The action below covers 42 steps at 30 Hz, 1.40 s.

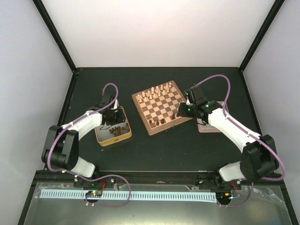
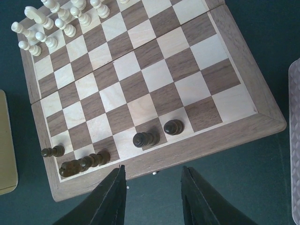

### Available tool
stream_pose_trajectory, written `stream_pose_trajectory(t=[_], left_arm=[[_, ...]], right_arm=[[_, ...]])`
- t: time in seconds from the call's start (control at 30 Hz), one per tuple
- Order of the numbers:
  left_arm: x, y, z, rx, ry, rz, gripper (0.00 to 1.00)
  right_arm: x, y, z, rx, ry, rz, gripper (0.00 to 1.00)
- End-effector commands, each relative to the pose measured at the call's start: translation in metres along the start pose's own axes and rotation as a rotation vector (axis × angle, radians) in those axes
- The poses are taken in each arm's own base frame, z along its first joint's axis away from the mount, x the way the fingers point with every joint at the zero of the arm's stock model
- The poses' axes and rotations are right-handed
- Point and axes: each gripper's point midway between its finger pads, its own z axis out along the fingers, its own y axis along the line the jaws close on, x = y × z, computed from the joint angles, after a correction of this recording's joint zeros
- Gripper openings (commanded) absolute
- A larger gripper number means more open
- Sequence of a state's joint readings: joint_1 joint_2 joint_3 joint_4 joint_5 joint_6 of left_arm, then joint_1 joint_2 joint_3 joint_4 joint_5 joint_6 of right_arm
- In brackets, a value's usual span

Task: Set up the chess pieces on the board
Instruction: Pick up the chess piece from the storage box.

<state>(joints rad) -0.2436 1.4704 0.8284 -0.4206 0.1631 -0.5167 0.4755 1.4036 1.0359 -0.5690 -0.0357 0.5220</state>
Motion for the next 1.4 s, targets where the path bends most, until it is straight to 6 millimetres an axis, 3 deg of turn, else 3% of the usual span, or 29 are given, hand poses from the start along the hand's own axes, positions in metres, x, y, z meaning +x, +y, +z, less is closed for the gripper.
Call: stream_pose_trajectory(t=[0.0, 0.17, 0.43, 0.63, 0.77, 0.97, 1.17, 1.37], left_arm=[[-0.012, -0.002, 0.011, 0.005, -0.025, -0.028, 0.33], [-0.014, 0.004, 0.015, -0.022, -0.038, -0.037, 0.25], [-0.024, 0.003, 0.024, -0.025, -0.057, -0.04, 0.25], [-0.026, 0.011, 0.031, -0.071, -0.055, -0.042, 0.14], [-0.027, 0.012, 0.024, -0.079, -0.071, -0.033, 0.06], [-0.033, 0.008, -0.004, -0.09, -0.115, -0.016, 0.04], [-0.027, -0.014, -0.036, -0.035, -0.124, 0.042, 0.05], [-0.02, -0.077, -0.058, 0.143, -0.109, 0.174, 0.05]], right_arm=[[-0.001, 0.005, -0.002, -0.026, -0.006, 0.0, 0.33], [0.001, 0.002, -0.001, -0.013, -0.004, 0.0, 0.33], [0.003, 0.002, 0.003, -0.015, 0.01, 0.0, 0.33], [0.005, 0.0, 0.003, -0.007, 0.017, -0.001, 0.32], [0.007, 0.0, 0.003, -0.011, 0.018, 0.0, 0.32], [0.007, 0.003, 0.002, -0.032, 0.012, 0.009, 0.32], [0.009, 0.003, -0.002, -0.04, 0.0, 0.017, 0.32], [0.011, 0.0, -0.007, -0.044, -0.024, 0.032, 0.32]])
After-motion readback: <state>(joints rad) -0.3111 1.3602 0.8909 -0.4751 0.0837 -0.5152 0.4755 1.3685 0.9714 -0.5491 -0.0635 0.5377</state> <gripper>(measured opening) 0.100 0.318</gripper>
